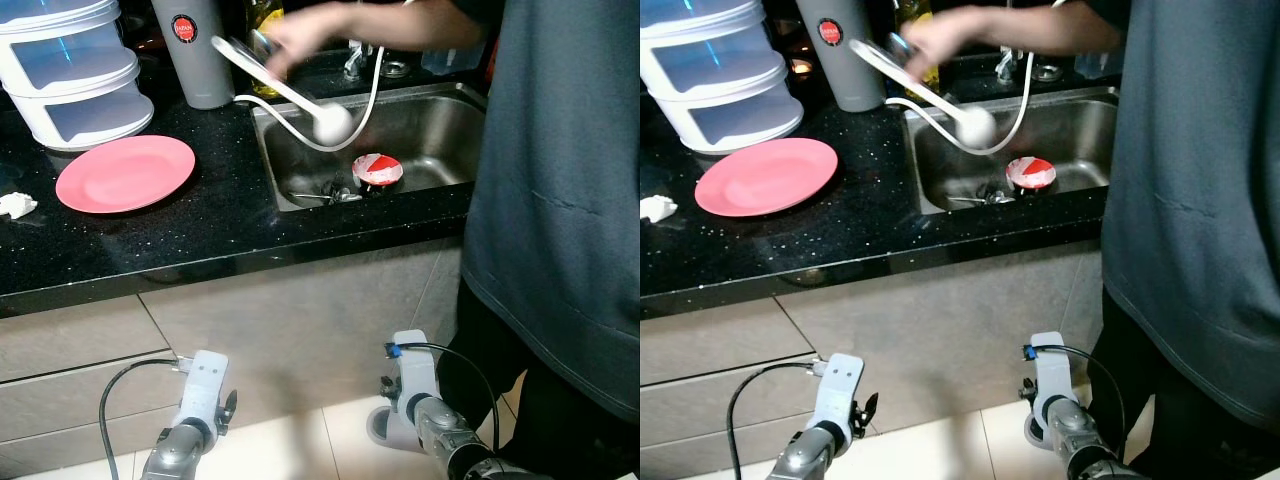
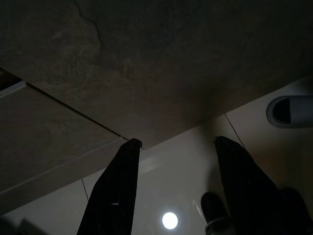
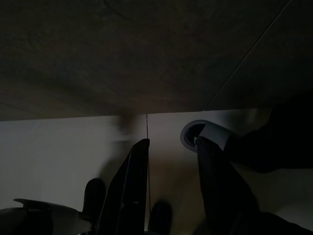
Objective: Kitchen organization
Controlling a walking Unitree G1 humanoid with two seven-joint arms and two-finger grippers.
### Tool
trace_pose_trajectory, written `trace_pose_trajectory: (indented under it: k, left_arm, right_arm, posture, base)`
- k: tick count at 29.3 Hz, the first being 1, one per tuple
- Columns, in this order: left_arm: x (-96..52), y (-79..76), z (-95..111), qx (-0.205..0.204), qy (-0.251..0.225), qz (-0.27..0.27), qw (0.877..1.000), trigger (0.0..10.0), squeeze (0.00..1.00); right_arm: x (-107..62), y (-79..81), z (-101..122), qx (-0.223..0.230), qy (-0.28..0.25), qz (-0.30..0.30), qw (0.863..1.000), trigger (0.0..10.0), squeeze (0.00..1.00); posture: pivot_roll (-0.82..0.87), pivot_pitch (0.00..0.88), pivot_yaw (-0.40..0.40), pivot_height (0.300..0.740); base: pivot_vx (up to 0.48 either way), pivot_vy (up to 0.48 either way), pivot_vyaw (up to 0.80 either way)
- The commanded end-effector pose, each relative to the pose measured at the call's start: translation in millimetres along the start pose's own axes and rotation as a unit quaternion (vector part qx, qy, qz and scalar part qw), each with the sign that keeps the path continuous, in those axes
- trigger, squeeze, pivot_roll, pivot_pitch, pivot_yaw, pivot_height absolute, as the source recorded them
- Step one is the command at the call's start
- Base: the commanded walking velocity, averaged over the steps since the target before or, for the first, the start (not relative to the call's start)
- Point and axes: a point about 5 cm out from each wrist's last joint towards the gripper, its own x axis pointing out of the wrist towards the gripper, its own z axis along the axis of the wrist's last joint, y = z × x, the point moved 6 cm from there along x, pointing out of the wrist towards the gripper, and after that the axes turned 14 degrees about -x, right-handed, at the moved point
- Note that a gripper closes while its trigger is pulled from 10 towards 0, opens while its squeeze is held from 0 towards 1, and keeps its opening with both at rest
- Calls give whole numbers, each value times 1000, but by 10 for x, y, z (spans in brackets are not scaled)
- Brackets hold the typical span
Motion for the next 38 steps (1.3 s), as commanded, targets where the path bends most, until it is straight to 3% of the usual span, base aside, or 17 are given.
trace_pose_trajectory:
  k: [1, 16, 38]
  left_arm:
    - [-11, 96, -2, -1, 3, 12, 1000, 10000, 0]
    - [-28, 68, -49, -6, 5, 11, 1000, 10000, 0]
    - [-84, 213, -95, -13, 7, 28, 999, 10000, 0]
  right_arm:
    - [6, 28, 29, 2, -5, 2, 1000, 10000, 0]
    - [-7, 21, -12, 3, -3, 0, 1000, 10000, 0]
    - [8, -3, 70, 0, -15, -1, 1000, 10000, 0]
  posture:
    - [-17, 0, 59, 740]
    - [-9, 0, 55, 740]
    - [0, 0, 56, 740]
  base:
    - [0, 0, 0]
    - [0, 0, 0]
    - [0, 0, 0]
